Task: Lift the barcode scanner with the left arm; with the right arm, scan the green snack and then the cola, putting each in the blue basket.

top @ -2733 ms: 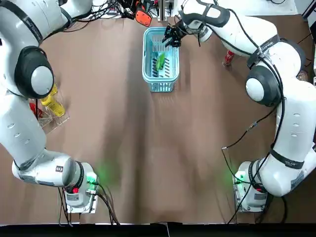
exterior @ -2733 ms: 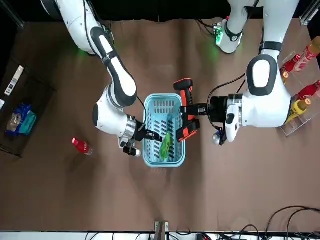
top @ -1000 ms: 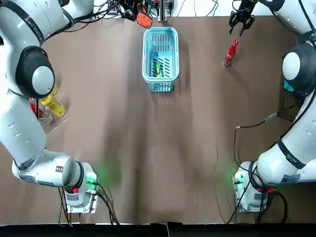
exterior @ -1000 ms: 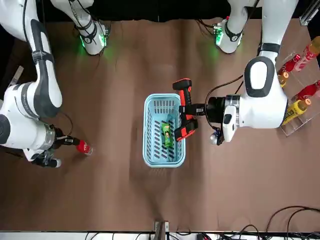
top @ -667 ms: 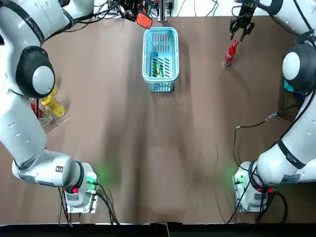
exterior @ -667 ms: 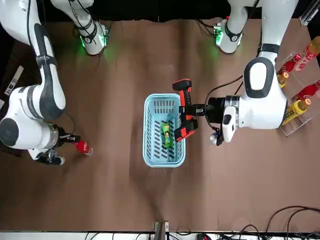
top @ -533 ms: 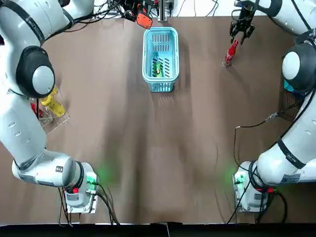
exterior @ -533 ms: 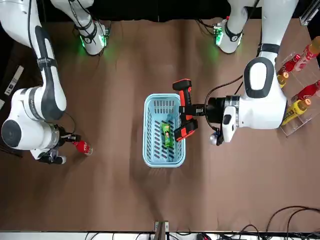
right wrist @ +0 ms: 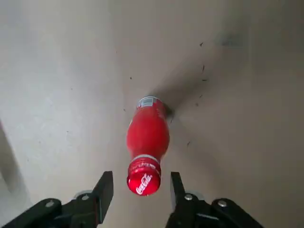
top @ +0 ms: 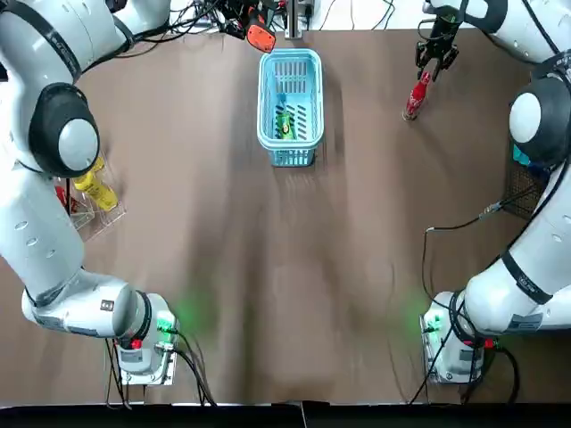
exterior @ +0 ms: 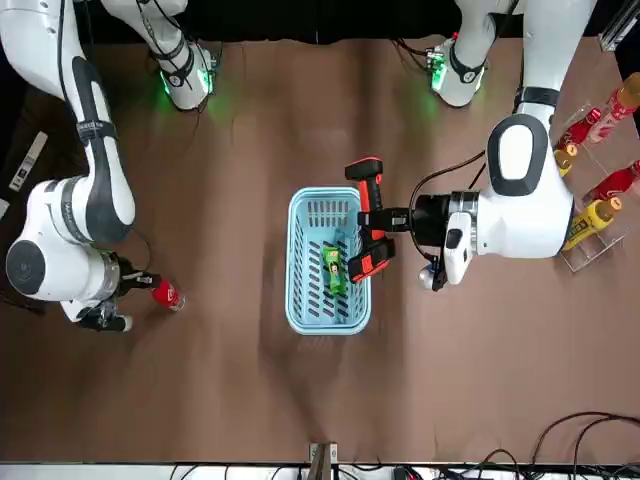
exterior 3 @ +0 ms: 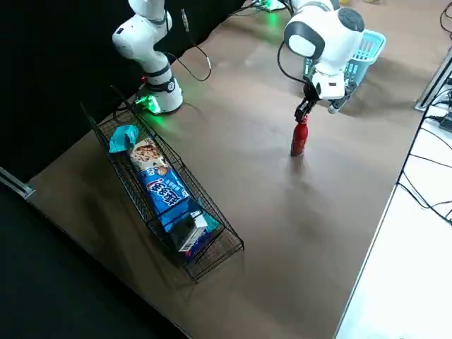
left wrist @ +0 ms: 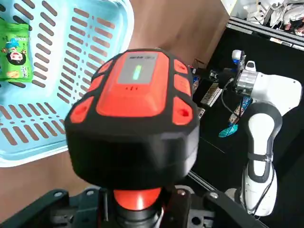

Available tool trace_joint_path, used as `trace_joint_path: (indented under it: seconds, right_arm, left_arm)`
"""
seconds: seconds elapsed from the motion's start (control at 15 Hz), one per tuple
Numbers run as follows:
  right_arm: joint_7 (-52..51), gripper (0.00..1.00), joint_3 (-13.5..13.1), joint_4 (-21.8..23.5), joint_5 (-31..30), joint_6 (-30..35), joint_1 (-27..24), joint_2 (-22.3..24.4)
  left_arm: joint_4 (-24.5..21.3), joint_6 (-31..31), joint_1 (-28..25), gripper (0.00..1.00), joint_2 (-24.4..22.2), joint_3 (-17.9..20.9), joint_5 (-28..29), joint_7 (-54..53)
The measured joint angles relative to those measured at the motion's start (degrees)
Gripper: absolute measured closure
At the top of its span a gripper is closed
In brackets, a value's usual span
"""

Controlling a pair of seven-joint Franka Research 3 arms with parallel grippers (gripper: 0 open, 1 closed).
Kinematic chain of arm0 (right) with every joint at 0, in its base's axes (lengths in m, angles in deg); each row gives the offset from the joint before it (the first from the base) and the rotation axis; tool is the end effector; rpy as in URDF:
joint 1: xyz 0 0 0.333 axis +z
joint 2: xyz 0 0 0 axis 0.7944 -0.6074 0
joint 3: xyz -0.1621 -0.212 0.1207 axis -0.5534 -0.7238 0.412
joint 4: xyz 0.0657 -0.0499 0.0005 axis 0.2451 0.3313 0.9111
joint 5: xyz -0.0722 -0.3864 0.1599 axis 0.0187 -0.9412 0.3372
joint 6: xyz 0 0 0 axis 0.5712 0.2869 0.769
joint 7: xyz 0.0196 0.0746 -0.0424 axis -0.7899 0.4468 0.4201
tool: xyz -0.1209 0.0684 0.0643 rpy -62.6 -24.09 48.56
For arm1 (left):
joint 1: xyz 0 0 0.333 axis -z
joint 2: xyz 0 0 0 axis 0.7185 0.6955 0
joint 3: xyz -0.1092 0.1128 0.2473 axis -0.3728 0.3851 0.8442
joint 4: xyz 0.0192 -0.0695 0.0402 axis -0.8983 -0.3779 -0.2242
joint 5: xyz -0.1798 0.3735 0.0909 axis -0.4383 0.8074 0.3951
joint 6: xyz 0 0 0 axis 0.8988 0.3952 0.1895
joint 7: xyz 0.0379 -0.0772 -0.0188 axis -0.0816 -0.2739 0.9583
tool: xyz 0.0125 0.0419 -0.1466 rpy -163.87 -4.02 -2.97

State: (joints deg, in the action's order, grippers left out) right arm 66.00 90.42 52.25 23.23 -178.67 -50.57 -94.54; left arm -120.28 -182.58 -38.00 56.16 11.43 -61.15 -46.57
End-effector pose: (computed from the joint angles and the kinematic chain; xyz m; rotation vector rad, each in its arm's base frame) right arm 0.6773 0.0382 0.2667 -3.0911 0.1453 0.3113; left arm 0.6318 -0.3386 0.4350 2.0791 0.2448 -0.4681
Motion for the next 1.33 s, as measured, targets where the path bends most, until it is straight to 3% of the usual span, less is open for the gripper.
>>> trace_joint_path:
  seconds: [0.4,1.0,1.33]
  right_arm:
    - [0.0,0.46,0.1,0.2,-0.3,-3.9,0.1,-2.4]
    - [-0.1,0.67,0.1,0.1,-1.0,-3.6,0.0,-2.6]
    - [-0.2,0.68,0.2,-0.1,-1.0,-1.8,0.1,-2.6]
  left_arm:
    - [0.0,0.0,0.0,0.67,0.0,0.0,0.0,0.0]
    - [0.0,0.0,0.0,0.67,0.0,0.0,0.0,0.0]
    - [0.0,0.0,0.0,0.67,0.0,0.0,0.0,0.0]
